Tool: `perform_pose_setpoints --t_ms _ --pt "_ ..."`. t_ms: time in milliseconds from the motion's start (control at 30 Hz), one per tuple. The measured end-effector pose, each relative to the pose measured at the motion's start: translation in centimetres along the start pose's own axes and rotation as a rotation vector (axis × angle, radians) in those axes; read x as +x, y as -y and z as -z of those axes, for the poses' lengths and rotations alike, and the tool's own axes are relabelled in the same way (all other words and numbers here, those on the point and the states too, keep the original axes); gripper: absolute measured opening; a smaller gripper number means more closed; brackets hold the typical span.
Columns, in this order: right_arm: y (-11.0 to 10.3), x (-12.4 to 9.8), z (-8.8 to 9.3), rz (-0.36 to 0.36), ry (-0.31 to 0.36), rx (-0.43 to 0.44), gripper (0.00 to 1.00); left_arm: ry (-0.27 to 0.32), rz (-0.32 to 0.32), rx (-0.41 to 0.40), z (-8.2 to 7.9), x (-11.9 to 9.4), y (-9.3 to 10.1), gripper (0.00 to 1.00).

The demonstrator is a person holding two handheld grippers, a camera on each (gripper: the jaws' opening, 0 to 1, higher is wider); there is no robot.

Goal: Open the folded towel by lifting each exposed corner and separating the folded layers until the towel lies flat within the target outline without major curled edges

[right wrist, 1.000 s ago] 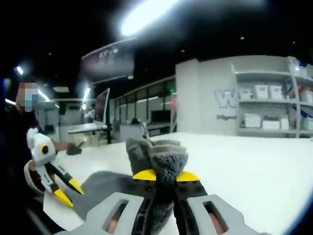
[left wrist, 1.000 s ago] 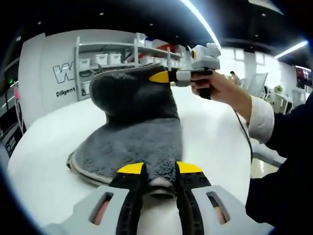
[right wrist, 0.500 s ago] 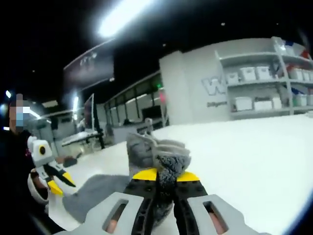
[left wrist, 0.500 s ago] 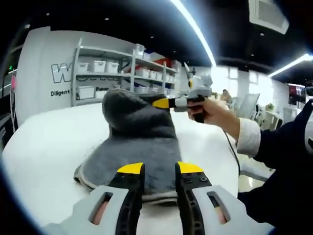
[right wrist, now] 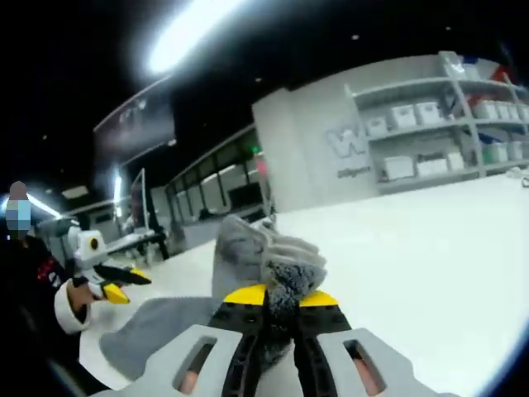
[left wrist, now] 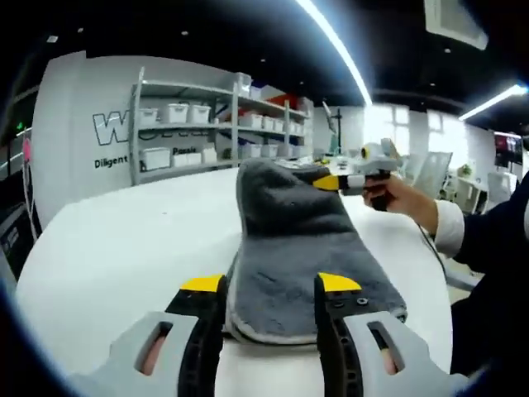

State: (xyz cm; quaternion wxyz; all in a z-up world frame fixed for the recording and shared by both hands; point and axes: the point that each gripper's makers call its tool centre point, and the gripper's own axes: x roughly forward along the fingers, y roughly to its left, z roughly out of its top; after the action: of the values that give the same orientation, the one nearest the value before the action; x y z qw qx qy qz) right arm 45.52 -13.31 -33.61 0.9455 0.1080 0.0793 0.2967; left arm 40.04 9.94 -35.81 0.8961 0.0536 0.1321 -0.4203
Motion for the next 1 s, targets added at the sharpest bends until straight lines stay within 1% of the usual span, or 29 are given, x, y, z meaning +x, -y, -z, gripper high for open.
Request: perform_pose_setpoints --t_ms 33,133,333,400,467,500,600,667,733,867,933,1000 --pt "0.2 -0.1 0.1 0.006 0.001 0.005 0.04 -0.006 0.021 -0.009 0.2 0.3 0.0 0.47" --pt "0.4 -0.2 0.2 0.014 0.005 0.017 0.04 -0.026 0.051 -0.017 0.5 0.9 -0.1 0.48" --pt "1.2 -0.5 1.3 0.045 -0.001 0.047 0.04 -0.105 0.118 0.012 2.2 2.6 -0.3 0.48" --pt "1.5 -0.6 1.6 0.054 -0.005 0.058 0.05 -0.115 0.155 0.028 2.6 2.9 0.0 0.48" --pt "1.8 -0.8 2.1 0.065 -0.010 0.077 0.05 -0.131 0.149 0.032 3.1 3.1 0.0 0.48" --pt "2.0 -0.9 2.3 0.071 -0.013 0.088 0.05 -0.133 0.150 0.034 3.3 3.1 0.6 0.48" --pt "2.6 -1.2 3.1 0.093 -0.026 0.107 0.05 -0.122 0.170 -0.001 3.5 3.0 0.9 0.45" --pt "3.3 -1.1 3.3 0.114 -0.051 0.106 0.06 -0.120 0.176 -0.012 3.7 2.9 1.0 0.41" --pt "3.5 -1.2 3.4 0.120 -0.056 0.099 0.06 -0.116 0.188 -0.034 3.8 2.8 1.4 0.39" --pt "3.6 -1.2 3.6 0.142 -0.071 0.046 0.07 -0.112 0.186 -0.029 3.8 2.8 1.7 0.38" --pt "3.7 -1.2 3.8 0.149 -0.077 0.040 0.09 -0.112 0.185 -0.030 3.7 2.8 1.0 0.38" --pt "4.0 -1.4 4.0 0.166 -0.085 0.038 0.10 -0.112 0.183 -0.029 3.8 2.7 1.0 0.37"
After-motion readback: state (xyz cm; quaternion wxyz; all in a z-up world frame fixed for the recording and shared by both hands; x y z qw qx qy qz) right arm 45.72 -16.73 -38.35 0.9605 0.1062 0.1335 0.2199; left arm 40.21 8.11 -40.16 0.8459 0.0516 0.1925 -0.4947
